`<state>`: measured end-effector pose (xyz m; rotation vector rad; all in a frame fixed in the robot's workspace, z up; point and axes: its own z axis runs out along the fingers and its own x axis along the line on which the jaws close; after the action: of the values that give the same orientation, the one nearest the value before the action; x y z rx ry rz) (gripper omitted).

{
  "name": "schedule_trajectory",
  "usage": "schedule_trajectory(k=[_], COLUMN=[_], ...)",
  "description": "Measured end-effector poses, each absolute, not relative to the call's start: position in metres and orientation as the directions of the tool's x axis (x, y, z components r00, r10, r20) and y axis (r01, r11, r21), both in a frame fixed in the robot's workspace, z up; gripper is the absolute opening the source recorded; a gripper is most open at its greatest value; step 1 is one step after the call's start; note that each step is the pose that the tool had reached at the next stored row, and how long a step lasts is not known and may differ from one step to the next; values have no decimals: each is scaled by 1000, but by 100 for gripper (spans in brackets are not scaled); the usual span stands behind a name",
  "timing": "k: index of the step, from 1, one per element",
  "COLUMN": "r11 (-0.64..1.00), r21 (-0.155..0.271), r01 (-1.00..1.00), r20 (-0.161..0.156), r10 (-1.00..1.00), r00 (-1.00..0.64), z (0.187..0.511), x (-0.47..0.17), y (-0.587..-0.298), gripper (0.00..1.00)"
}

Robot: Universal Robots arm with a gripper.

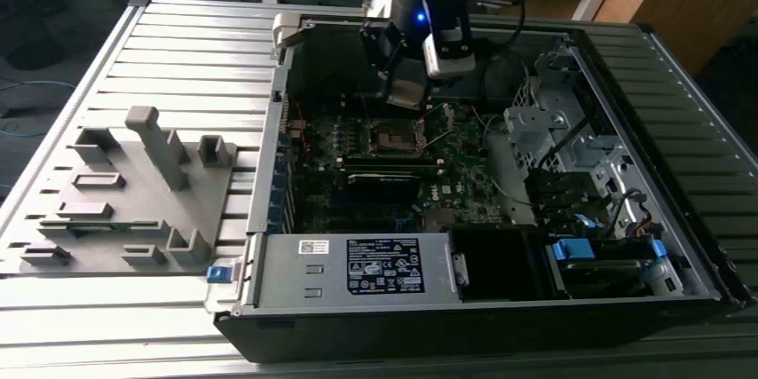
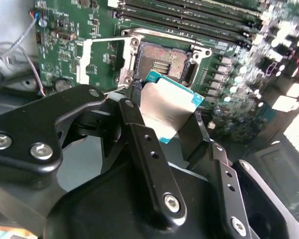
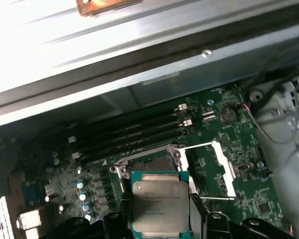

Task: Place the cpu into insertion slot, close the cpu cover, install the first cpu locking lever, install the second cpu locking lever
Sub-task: 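Place the cpu into insertion slot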

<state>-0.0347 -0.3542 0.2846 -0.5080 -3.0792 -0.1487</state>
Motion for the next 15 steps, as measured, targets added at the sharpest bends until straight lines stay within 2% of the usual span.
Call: schedule_trajectory(k=[15], r11=[823], r21=[91], r01=[560], r20=[32], r10=[560], r00=[-828], z=[284], x=[-35], y=[-354], gripper=[54])
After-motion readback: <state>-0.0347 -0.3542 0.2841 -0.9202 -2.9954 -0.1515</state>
